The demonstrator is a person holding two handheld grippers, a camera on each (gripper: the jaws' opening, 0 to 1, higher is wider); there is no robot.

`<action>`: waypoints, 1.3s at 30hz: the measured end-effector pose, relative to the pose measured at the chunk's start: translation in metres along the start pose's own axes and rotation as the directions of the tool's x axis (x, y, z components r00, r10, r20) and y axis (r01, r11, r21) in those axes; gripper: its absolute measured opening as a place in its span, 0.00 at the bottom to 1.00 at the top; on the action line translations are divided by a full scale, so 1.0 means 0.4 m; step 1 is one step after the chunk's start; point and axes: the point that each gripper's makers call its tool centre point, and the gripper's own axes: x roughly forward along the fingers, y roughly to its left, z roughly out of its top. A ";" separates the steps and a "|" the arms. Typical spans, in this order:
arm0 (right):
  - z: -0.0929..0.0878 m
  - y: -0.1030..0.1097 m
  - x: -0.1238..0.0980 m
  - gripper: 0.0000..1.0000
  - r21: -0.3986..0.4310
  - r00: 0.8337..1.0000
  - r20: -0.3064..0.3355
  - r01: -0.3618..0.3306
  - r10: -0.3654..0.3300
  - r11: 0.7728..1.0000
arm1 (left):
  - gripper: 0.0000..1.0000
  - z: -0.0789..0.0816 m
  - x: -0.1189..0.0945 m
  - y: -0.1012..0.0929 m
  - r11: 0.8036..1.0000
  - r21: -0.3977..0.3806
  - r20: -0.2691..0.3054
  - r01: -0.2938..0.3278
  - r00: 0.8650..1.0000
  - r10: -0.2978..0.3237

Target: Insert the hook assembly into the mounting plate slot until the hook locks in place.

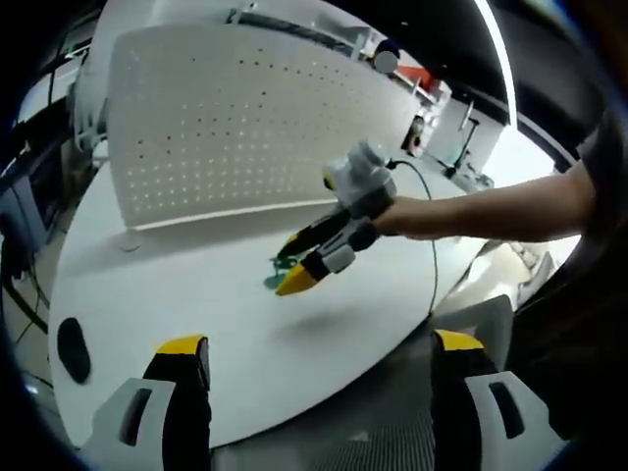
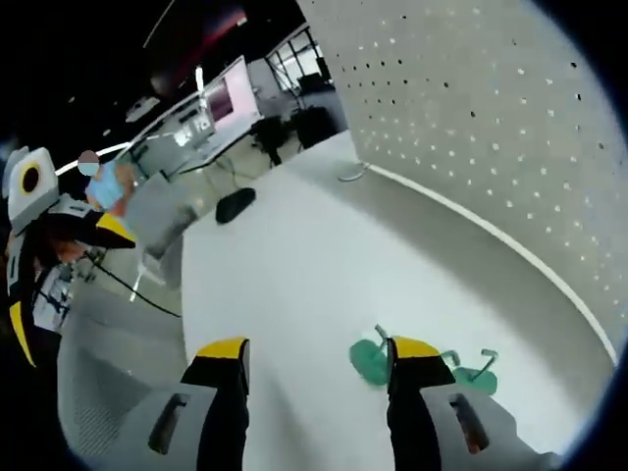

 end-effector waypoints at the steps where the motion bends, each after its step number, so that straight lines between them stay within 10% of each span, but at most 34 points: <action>1: -0.004 -0.004 0.007 0.55 -0.021 1.000 -0.016 0.001 -0.002 1.000 | 0.95 0.000 0.000 0.002 1.000 -0.003 0.001 -0.002 1.000 0.002; 20: 0.006 -0.050 0.040 0.36 -0.006 0.997 -0.058 -0.057 0.056 0.998 | 0.95 -0.009 -0.006 0.010 0.999 -0.039 0.002 -0.018 1.000 0.018; 39: -0.015 -0.079 0.049 0.09 -0.288 0.983 -0.172 -0.109 0.061 0.951 | 0.94 -0.020 0.005 0.008 0.998 -0.060 -0.009 -0.018 1.000 0.018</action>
